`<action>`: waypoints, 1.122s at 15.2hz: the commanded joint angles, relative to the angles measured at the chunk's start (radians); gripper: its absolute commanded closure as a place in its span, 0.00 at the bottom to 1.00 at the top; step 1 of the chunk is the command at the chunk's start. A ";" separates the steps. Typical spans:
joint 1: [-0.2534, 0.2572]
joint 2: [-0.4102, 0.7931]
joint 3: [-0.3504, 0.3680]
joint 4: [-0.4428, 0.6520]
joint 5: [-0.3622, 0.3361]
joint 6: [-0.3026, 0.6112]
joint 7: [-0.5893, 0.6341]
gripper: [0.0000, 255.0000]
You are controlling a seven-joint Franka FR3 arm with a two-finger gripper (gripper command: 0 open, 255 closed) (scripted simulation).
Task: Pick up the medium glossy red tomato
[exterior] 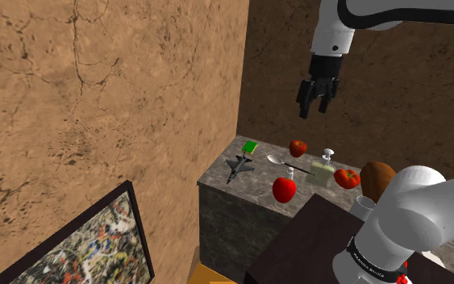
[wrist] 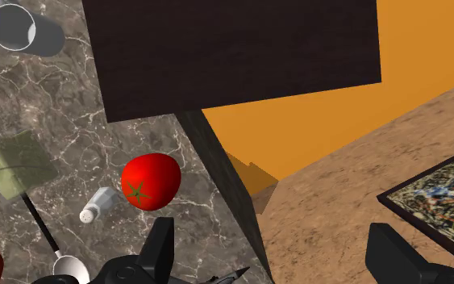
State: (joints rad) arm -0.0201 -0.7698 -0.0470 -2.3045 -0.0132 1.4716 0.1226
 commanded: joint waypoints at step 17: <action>-0.033 0.313 -0.327 -0.179 -0.018 0.418 -0.347 0.00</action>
State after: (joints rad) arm -0.0550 -0.4924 -0.3528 -2.4817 -0.0374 1.8572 -0.1973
